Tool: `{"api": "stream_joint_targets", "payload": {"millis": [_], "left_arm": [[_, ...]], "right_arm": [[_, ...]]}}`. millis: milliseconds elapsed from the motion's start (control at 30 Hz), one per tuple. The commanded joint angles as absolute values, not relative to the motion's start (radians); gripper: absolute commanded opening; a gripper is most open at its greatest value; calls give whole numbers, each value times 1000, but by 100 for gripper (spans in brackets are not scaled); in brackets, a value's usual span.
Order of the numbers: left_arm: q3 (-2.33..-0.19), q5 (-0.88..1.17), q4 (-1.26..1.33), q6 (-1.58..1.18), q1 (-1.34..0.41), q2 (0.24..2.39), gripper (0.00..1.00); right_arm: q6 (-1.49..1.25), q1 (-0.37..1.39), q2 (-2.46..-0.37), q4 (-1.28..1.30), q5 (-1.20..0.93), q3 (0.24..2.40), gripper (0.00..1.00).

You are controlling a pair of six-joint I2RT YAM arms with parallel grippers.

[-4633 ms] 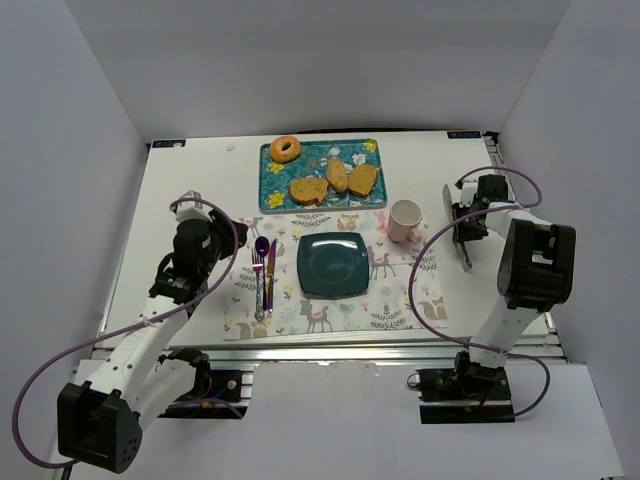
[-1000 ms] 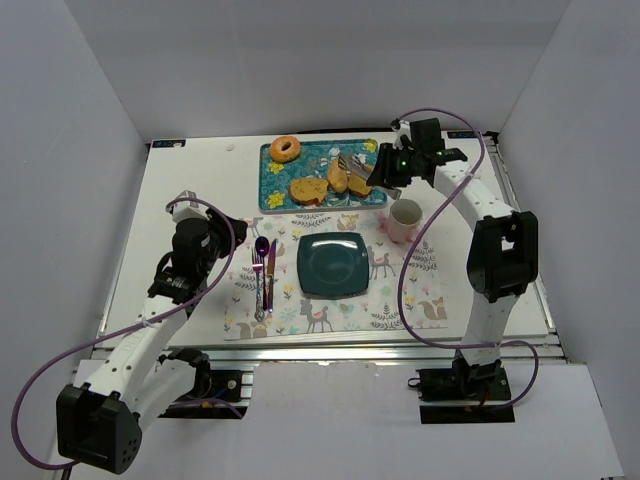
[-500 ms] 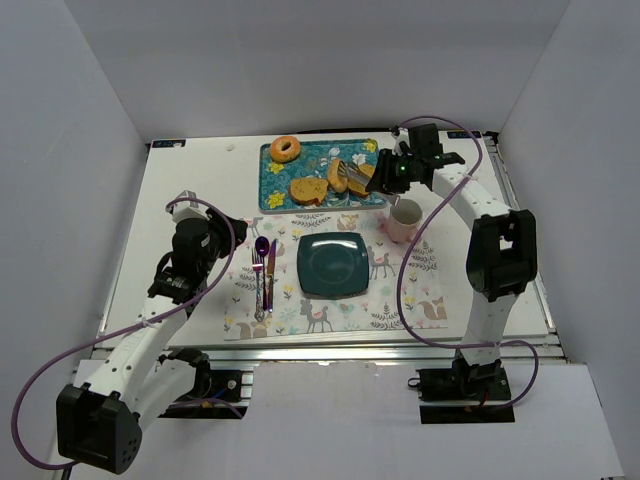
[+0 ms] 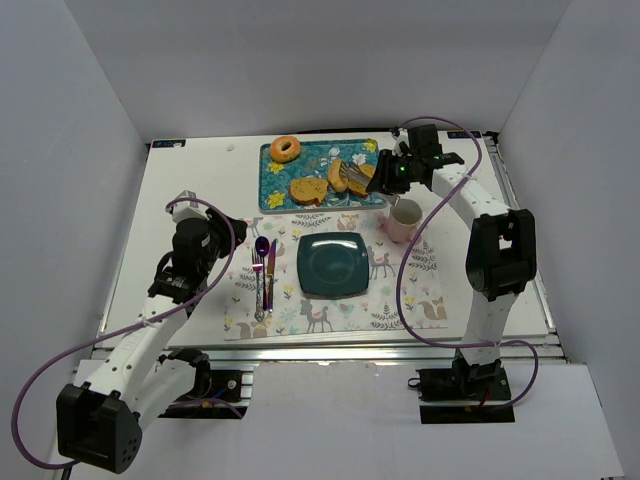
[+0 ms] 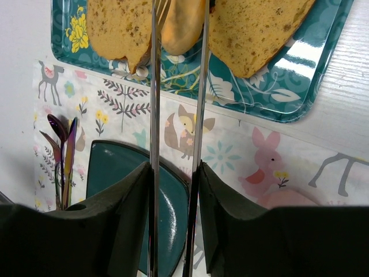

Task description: Place the bread

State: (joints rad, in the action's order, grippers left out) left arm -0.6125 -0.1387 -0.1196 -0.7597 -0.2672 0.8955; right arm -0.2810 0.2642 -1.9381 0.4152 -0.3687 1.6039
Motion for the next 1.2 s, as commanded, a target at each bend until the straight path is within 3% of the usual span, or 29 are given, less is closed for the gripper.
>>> {"api": "stream_joint_targets", "payload": {"millis": [0,867,1167], "left_arm": [[-632,-146,-101,-753,-262,896,56],[-643,-144,-100,-749,-262,916,56],[-653,-150,-109,-746,-262,919,56]], "right_arm": [[-279,270,-1914,382,-353,1609,43],[-368,287,-1954,377,-436,1557,42],[-399,285,-1956,353,-465,1546,18]]}}
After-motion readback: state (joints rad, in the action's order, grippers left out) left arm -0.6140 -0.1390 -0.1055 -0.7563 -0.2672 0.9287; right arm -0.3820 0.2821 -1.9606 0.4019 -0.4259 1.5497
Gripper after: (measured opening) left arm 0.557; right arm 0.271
